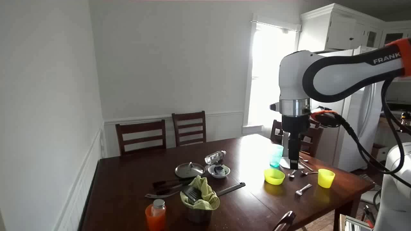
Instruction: Pick up the green cup and use it to push the yellow bowl a little to the left, put the green cup in the yellow bowl, pick up the silver fork and put it in the green cup
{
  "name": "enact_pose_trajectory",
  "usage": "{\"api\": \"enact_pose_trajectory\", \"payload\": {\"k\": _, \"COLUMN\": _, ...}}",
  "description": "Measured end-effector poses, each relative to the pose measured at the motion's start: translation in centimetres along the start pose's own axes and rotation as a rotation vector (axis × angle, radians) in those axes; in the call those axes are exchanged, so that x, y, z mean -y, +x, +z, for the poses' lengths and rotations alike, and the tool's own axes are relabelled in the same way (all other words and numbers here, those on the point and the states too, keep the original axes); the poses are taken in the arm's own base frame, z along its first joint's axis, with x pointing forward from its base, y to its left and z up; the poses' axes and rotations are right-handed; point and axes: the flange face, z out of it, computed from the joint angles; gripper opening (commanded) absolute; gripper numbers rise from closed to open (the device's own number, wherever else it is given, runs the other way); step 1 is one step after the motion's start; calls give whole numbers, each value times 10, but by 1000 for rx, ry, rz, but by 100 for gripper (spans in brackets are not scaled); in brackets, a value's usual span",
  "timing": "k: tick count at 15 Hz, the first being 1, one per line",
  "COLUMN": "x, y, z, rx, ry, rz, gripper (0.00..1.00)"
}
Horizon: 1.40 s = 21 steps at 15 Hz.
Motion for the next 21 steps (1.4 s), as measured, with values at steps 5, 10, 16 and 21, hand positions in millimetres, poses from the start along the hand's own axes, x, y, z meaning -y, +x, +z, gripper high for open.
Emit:
{"api": "enact_pose_trajectory", "payload": {"k": 5, "x": 1, "y": 0, "z": 7, "rx": 20, "ry": 3, "rz": -2, "gripper": 100}}
{"api": "enact_pose_trajectory", "payload": {"k": 10, "x": 1, "y": 0, "z": 7, "rx": 19, "ry": 3, "rz": -2, "gripper": 100}}
{"api": "enact_pose_trajectory", "payload": {"k": 16, "x": -65, "y": 19, "z": 8, "rx": -59, "ry": 30, "rz": 270, "gripper": 100}}
{"api": "enact_pose_trajectory", "payload": {"k": 21, "x": -164, "y": 29, "z": 28, "rx": -142, "ry": 64, "rz": 554, "gripper": 100}}
